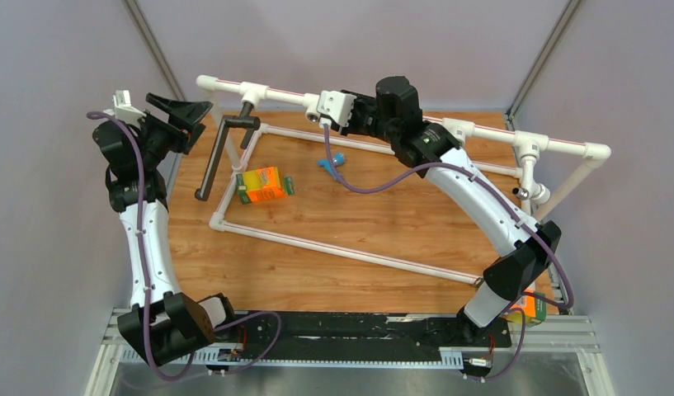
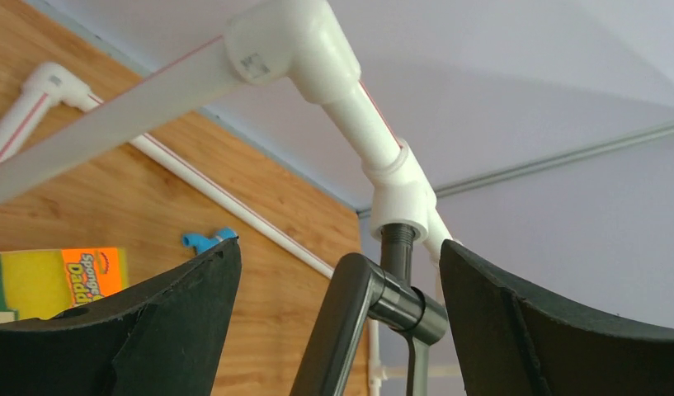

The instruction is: Install the water faucets

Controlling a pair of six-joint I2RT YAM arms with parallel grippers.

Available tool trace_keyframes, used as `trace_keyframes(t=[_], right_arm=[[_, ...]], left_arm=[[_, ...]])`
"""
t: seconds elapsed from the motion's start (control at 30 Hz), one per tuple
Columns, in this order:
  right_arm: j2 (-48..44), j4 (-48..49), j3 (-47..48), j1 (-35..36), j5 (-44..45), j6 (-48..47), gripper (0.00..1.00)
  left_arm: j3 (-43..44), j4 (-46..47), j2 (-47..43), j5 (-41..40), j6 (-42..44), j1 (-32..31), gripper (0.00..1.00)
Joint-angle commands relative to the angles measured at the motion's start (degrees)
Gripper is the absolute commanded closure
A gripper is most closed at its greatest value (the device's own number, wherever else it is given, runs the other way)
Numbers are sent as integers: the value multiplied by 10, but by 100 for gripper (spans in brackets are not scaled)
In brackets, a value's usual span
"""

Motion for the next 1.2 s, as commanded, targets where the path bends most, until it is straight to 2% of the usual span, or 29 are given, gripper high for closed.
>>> trace_keyframes(t=[0.0, 0.03, 0.17, 0.5, 0.8, 1.03, 1.17], right_arm=[[-5, -65, -22, 23, -49, 74, 100], [-4, -65, -22, 23, -50, 74, 100], [-2, -65, -22, 23, -52, 74, 100], [0, -65, -19, 23, -54, 74, 100], [8, -65, -14, 24, -57, 75, 100], [6, -65, -17, 24, -54, 74, 100], [8, -65, -16, 24, -54, 74, 100]], left_arm=[[28, 64, -11, 101, -21, 4, 4], [30, 49, -4, 107, 4, 3, 4], [16, 60, 8, 156, 7, 4, 4], [1, 47, 43, 179, 25, 3, 8], [-18, 144, 78, 209, -64, -22, 14], [-74, 364, 108, 214, -239, -35, 20], [-76, 399, 120, 215, -268, -56, 22]])
